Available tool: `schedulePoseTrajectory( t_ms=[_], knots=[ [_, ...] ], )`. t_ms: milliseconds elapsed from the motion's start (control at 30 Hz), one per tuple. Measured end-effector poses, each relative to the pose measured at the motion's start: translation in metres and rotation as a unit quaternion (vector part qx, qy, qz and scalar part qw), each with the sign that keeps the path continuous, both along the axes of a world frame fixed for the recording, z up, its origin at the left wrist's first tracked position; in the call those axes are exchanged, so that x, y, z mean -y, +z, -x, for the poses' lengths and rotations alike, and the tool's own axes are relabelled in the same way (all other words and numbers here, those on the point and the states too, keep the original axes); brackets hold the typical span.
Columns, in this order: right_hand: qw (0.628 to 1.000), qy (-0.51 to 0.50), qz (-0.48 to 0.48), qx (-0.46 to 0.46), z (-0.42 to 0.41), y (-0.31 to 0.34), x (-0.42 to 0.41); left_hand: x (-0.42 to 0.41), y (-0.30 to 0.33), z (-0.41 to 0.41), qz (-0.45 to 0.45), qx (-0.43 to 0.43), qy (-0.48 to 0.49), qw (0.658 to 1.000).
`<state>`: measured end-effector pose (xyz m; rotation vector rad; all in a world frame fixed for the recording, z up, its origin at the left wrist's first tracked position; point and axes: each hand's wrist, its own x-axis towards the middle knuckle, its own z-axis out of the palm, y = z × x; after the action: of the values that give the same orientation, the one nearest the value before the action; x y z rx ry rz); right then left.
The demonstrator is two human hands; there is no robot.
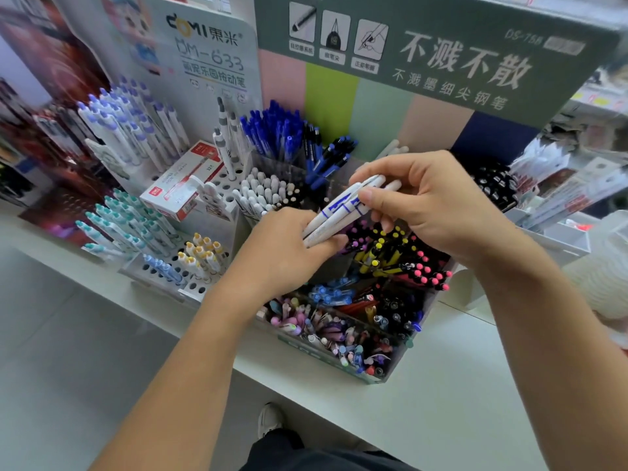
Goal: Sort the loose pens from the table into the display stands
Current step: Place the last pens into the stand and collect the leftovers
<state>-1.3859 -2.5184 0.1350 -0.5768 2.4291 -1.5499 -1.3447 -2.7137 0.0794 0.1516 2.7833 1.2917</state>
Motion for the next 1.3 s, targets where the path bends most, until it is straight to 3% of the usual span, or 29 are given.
schedulePoseTrajectory(
  t_ms=[133,367,467,600,700,833,967,1067,1167,1233,1300],
  knots=[
    [0.999,0.003,-0.053,-0.005,-0.003,-0.001,0.005,-0.002,-0.001,0.001,0.011,-0.002,-0.015,1.000],
    [0.998,-0.032,-0.053,-0.020,0.002,0.008,0.010,-0.013,0.009,0.010,-0.001,-0.051,-0.026,0.998],
    [0.988,-0.086,-0.050,-0.120,0.006,0.031,-0.004,-0.003,0.009,0.010,-0.087,-0.057,0.012,0.995],
    [0.941,-0.158,-0.092,-0.284,0.014,0.070,-0.022,0.017,-0.004,0.005,-0.179,-0.067,0.133,0.972],
    [0.907,-0.153,-0.223,-0.322,0.030,0.069,-0.010,0.020,-0.012,0.002,-0.159,-0.088,0.170,0.968],
    [0.886,-0.086,-0.356,-0.286,0.048,0.050,0.014,0.020,-0.017,0.002,-0.116,-0.096,0.178,0.972],
    [0.884,-0.018,-0.406,-0.229,0.064,0.023,0.026,0.027,-0.027,0.001,-0.030,-0.121,0.168,0.978],
    [0.857,-0.002,-0.456,-0.238,0.065,0.005,0.035,0.029,-0.033,0.000,0.015,-0.148,0.179,0.973],
    [0.818,-0.006,-0.504,-0.279,0.057,-0.007,0.038,0.028,-0.038,0.000,0.031,-0.160,0.200,0.966],
    [0.818,-0.017,-0.493,-0.295,0.046,-0.010,0.036,0.029,-0.042,0.002,0.044,-0.162,0.202,0.965],
    [0.835,-0.089,-0.449,-0.305,0.031,-0.007,0.034,0.032,-0.048,0.006,0.046,-0.172,0.201,0.963]
  ],
)
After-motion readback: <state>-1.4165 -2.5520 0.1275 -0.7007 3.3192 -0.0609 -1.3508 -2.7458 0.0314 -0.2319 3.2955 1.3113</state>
